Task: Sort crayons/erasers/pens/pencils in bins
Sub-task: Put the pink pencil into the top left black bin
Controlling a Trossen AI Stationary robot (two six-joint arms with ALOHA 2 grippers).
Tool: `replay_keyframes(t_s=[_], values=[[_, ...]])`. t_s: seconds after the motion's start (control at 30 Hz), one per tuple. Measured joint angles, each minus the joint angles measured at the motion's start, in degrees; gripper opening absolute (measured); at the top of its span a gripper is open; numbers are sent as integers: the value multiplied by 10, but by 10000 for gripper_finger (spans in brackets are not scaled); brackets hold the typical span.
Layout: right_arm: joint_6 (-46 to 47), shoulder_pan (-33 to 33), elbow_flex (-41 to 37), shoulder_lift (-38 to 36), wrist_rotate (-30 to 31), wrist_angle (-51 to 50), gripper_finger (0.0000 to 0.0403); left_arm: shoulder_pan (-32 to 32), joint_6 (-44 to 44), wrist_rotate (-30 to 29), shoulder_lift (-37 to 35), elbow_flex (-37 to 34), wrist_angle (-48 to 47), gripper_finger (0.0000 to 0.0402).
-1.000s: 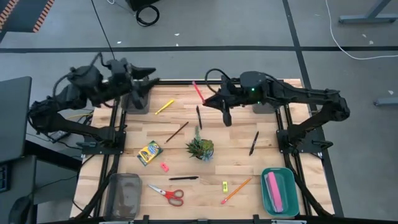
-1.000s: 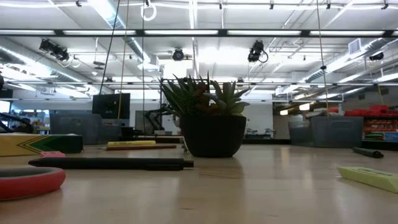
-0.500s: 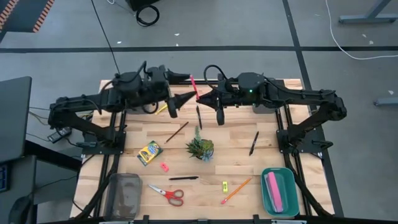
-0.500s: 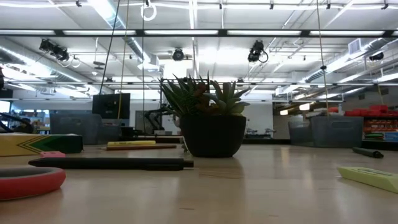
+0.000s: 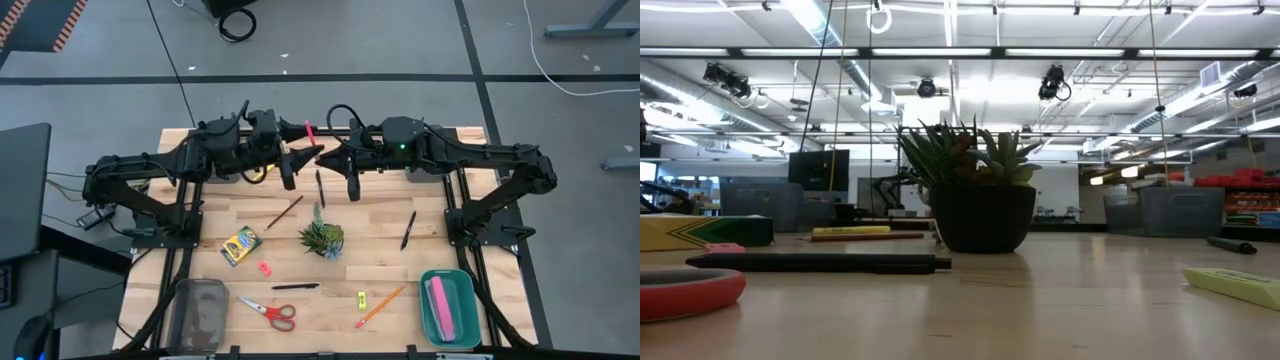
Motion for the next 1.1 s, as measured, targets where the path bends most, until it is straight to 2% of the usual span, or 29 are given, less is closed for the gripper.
replay_keyframes(t_s=[0.07, 0.2, 0.23, 0.53, 0.8, 0.93, 1.1], values=[[0, 0, 0, 0, 0, 0, 30, 3, 7, -1, 0, 0, -1, 188], [0, -1, 0, 0, 7, -2, 30, 4, 14, 3, 0, 0, -1, 53], [2, 0, 0, 0, 10, -2, 30, 4, 15, 5, 0, 0, -2, 31], [-1, 0, 0, 0, 12, -4, 36, 7, 12, 8, -2, 0, -9, 27], [10, 0, 0, 0, 19, -8, 104, 36, -2, -1, -34, 1, -43, 27], [37, 0, 0, 0, 4, -29, 149, 56, -1, -1, -62, 0, -84, 27], [85, 0, 0, 0, 2, -65, 182, 95, -5, -57, -103, 1, -249, 27]])
